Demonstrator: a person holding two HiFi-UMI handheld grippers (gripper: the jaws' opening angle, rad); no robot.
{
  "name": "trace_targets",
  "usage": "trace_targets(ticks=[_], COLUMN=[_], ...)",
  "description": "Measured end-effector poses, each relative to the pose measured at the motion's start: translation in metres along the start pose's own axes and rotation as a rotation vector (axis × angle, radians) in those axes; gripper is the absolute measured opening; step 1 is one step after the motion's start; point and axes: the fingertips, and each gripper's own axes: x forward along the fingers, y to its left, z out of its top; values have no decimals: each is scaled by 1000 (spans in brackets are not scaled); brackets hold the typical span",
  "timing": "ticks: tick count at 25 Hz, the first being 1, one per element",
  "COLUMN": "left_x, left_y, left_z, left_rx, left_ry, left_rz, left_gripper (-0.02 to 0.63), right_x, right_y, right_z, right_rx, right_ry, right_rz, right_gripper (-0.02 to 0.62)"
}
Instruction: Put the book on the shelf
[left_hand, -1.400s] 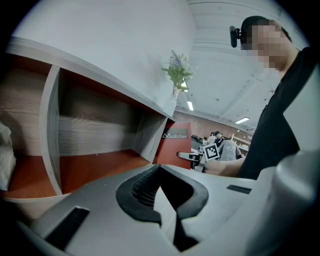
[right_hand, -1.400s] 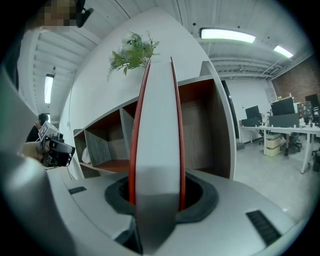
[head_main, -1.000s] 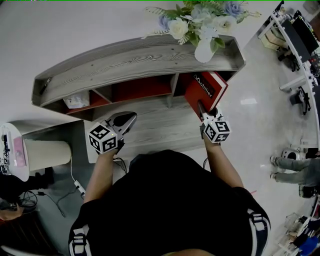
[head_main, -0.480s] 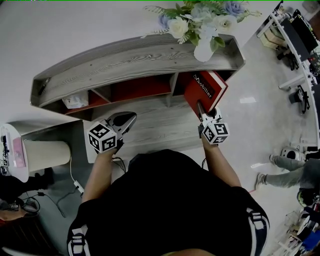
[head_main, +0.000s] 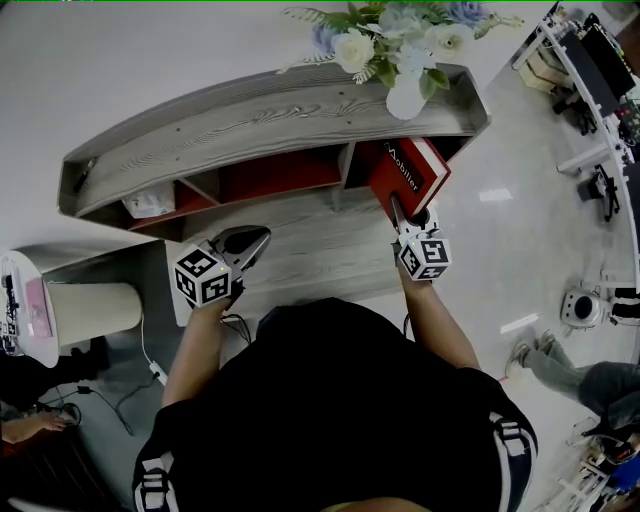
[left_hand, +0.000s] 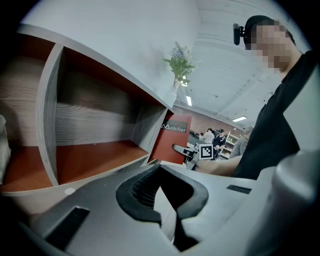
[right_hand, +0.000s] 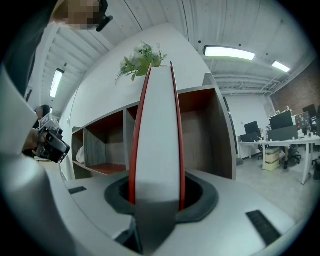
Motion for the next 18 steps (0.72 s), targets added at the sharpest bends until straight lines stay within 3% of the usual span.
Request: trace_targets(ticks=[18], left_x=[-2], left_y=[4], left_z=[-8], left_rx=[-20], left_ry=[16], left_rz=[-14], left_gripper=[20], right_x=[14], right_y=[-1], right_z=[-2], right_rx=[-31], right_ry=[21], right_rz=[-32], right_gripper=[160])
